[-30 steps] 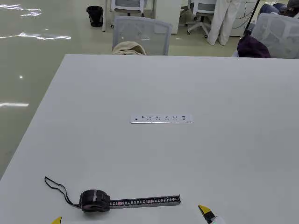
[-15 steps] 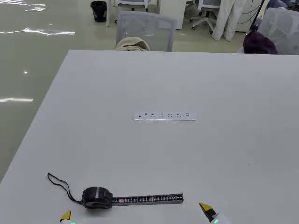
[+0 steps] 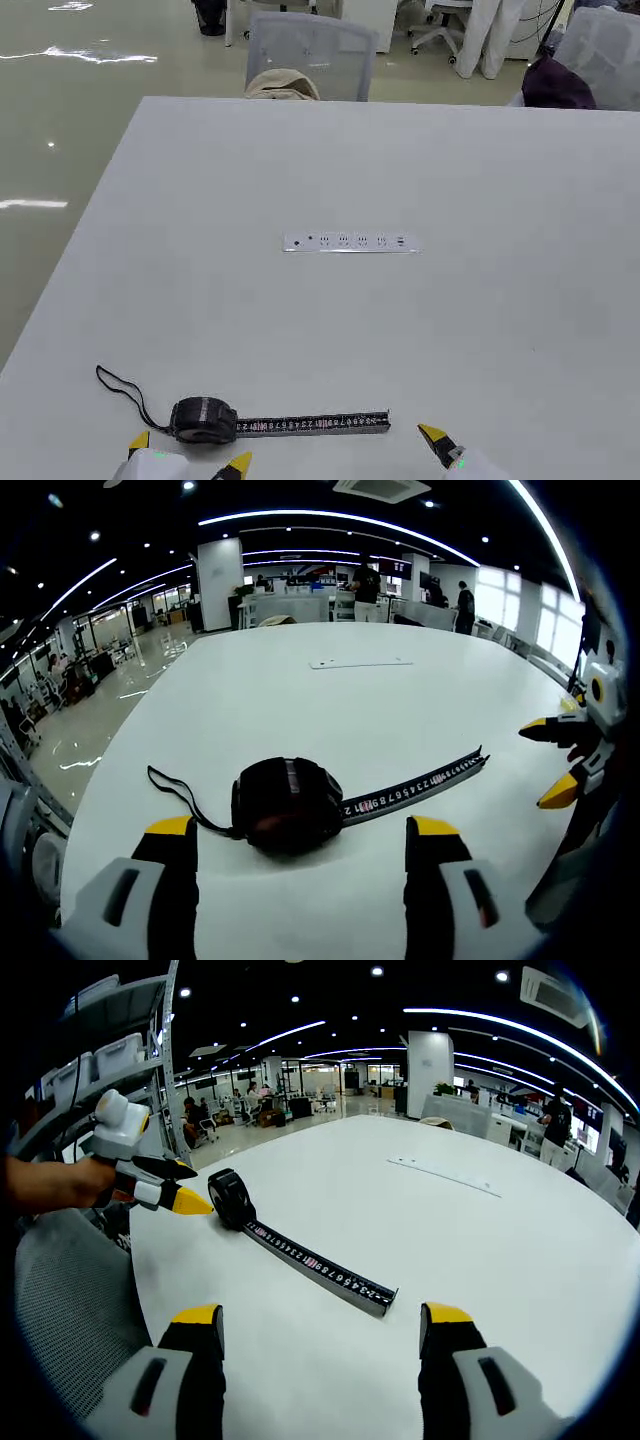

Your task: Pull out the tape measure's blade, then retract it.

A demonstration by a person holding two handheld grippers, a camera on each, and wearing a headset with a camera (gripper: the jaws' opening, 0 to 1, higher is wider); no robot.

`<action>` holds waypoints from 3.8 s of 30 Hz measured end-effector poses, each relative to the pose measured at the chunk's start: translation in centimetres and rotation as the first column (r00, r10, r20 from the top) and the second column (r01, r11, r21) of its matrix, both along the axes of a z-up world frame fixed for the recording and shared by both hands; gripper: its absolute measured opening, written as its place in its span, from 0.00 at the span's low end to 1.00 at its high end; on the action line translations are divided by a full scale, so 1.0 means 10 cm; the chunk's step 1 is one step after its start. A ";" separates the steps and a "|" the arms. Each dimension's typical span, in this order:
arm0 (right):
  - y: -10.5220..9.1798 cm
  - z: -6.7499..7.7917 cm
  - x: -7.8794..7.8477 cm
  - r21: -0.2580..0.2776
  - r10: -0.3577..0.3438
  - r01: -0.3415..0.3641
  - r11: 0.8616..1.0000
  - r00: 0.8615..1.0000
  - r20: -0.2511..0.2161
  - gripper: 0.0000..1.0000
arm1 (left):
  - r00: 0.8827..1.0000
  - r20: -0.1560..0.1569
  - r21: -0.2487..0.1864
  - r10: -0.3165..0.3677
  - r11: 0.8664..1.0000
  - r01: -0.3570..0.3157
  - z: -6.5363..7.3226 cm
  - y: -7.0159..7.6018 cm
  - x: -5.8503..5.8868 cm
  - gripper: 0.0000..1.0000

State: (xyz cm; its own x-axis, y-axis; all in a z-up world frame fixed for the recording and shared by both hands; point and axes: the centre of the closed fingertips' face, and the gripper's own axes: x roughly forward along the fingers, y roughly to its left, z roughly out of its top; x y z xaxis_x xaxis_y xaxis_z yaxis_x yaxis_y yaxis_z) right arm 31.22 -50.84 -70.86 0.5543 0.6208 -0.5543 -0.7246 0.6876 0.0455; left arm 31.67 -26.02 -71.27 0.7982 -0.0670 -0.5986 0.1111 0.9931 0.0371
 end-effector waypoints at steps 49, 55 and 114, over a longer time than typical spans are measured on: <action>-0.10 -0.37 0.52 -0.035 0.423 -0.423 0.906 0.906 -0.010 0.44 | 0.990 -0.001 -0.037 0.142 0.989 -0.142 -0.34 0.14 0.33 0.74; -0.10 -0.45 0.53 -0.081 0.524 -0.525 0.847 0.851 -0.034 0.39 | 0.989 -0.001 -0.042 0.147 0.988 -0.147 -0.35 0.14 0.36 0.74; -0.06 -0.71 0.60 -0.102 0.690 -0.691 0.715 0.722 -0.053 0.12 | 0.973 0.028 -0.072 0.229 0.971 -0.226 -0.38 0.14 0.47 0.68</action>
